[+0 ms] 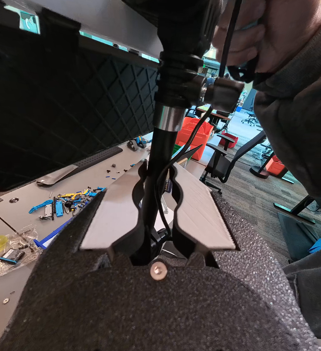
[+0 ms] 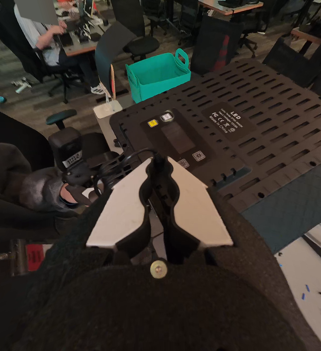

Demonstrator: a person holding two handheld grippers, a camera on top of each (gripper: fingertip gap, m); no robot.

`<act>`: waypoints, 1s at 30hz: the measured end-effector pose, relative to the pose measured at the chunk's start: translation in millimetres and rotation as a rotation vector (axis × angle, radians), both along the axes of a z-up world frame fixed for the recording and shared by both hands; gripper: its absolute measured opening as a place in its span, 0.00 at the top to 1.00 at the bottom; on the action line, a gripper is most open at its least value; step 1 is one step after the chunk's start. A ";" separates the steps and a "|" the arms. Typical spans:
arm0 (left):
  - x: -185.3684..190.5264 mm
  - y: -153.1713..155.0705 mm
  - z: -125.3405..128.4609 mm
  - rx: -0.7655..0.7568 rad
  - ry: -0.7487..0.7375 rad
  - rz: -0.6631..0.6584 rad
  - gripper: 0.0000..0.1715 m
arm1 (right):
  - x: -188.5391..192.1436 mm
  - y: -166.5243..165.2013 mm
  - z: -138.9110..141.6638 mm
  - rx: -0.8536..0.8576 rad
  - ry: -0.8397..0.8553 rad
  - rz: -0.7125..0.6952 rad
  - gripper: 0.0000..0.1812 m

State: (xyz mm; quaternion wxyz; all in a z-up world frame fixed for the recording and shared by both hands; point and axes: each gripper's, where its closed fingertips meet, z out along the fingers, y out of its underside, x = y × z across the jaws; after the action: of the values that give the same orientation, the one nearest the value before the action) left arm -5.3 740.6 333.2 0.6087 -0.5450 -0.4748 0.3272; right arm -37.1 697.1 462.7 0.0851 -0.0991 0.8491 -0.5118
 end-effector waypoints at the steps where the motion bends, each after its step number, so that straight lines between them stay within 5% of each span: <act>1: 0.1 -0.4 0.1 0.002 0.002 -0.002 0.87 | 0.2 -0.6 0.5 -0.002 -0.004 -0.003 0.94; 4: 1.9 1.8 0.4 0.007 0.006 -0.019 0.87 | 1.8 0.8 3.1 -0.029 -0.006 0.019 0.93; 6: 2.3 4.1 0.3 -0.004 0.007 -0.022 0.87 | -2.4 2.8 11.2 -0.071 -0.027 0.006 0.80; 14: 2.6 3.6 0.1 -0.009 0.003 -0.018 0.87 | 4.7 4.9 17.9 -0.064 0.084 0.070 0.96; 20: 1.6 4.0 -0.3 -0.006 0.000 -0.015 0.87 | 3.1 7.4 15.4 -0.034 0.177 0.099 0.96; 30: 2.1 0.8 -0.6 0.000 0.004 -0.025 0.87 | 3.8 2.5 11.2 -0.089 0.082 0.093 0.96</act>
State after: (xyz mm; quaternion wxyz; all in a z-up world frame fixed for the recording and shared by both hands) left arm -3.2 741.4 332.7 0.6138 -0.5502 -0.4666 0.3205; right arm -33.3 699.5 473.9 0.0695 -0.1631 0.8228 -0.5400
